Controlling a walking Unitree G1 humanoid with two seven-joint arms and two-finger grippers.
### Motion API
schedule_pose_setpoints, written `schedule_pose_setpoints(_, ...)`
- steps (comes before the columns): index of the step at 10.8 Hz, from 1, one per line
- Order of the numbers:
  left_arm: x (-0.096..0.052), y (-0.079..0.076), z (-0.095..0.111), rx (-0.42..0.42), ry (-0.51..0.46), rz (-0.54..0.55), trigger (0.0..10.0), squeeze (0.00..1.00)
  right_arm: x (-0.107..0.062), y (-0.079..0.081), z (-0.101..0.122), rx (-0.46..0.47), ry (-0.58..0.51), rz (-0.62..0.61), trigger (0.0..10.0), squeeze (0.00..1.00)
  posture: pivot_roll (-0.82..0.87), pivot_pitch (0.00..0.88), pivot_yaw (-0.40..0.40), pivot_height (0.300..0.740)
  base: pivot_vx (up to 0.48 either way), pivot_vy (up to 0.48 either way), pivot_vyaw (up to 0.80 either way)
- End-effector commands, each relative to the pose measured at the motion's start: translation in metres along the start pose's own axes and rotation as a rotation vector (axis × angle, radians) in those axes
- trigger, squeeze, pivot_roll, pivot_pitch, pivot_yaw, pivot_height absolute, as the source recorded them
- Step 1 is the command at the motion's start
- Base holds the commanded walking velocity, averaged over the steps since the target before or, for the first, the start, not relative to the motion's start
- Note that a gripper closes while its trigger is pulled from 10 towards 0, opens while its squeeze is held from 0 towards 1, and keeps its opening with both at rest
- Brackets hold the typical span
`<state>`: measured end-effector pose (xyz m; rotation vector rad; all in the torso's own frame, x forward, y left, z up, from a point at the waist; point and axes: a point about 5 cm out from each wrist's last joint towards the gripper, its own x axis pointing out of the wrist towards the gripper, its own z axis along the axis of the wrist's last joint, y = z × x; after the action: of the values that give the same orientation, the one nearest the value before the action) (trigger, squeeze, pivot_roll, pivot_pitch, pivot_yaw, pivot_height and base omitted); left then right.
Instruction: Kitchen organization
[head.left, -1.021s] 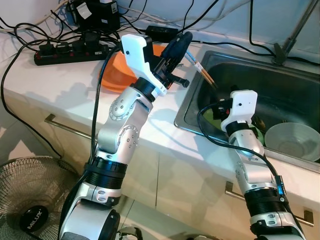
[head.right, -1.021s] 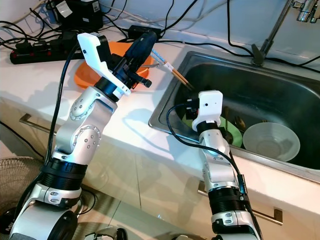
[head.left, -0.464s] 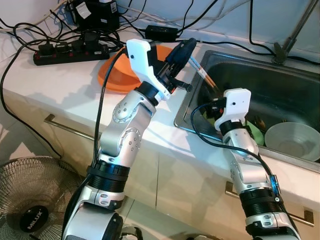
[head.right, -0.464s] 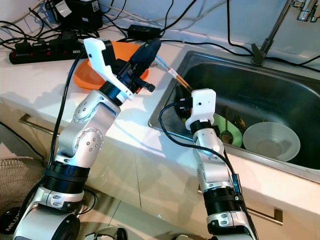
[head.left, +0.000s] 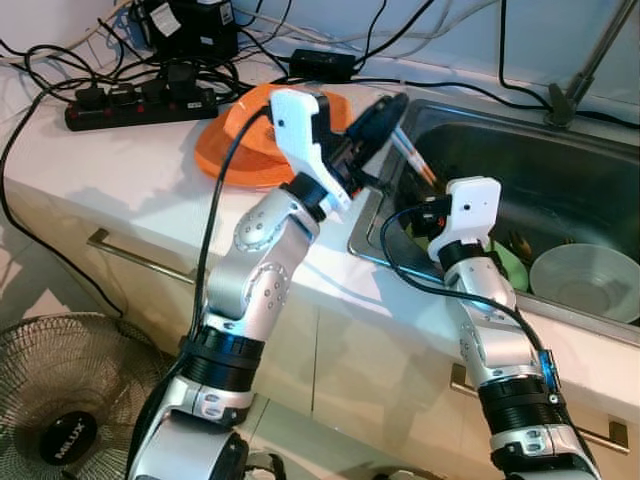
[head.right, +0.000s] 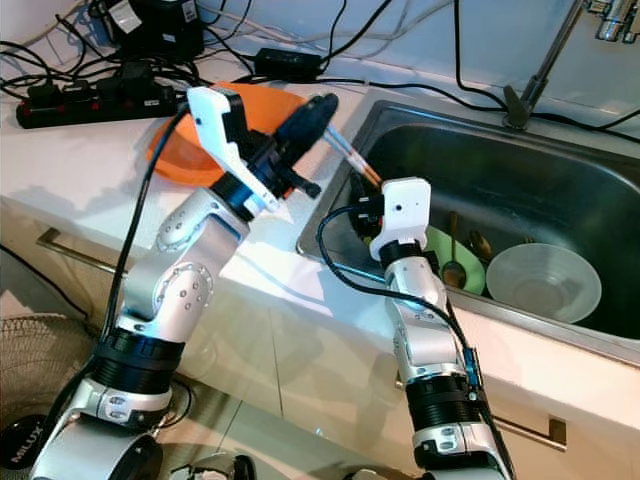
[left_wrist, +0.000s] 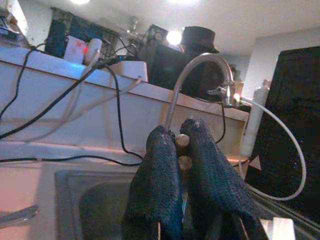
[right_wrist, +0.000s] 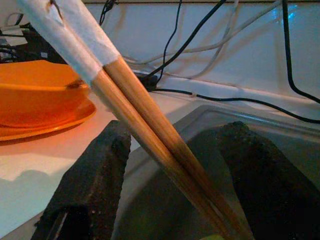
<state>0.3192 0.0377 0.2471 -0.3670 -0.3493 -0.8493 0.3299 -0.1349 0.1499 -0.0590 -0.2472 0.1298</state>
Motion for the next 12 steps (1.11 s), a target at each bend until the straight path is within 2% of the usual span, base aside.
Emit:
schedule_pose_setpoints(1,0.0000,-0.0050,0.0004,0.011,0.005,-0.026,10.0,0.00,0.0005,-0.0007,0.0023,0.000,-0.014,-0.009,8.8,0.00,0.04,0.053,0.024,0.740,0.000,0.000,0.00)
schedule_pose_setpoints(2,0.0001,-0.0046,0.0001,0.014,0.008,-0.024,10.0,0.00,0.0011,-0.0014,0.0016,-0.005,-0.009,-0.014,0.0,0.00,0.04,0.053,0.024,0.740,0.000,0.000,0.00)
schedule_pose_setpoints(12,0.0007,-0.0011,0.0008,0.056,0.004,0.005,10.0,0.00,0.0012,0.0024,-0.0001,0.010,-0.006,-0.005,0.0,0.00,0.05,0.037,0.027,0.740,0.000,0.000,0.00)
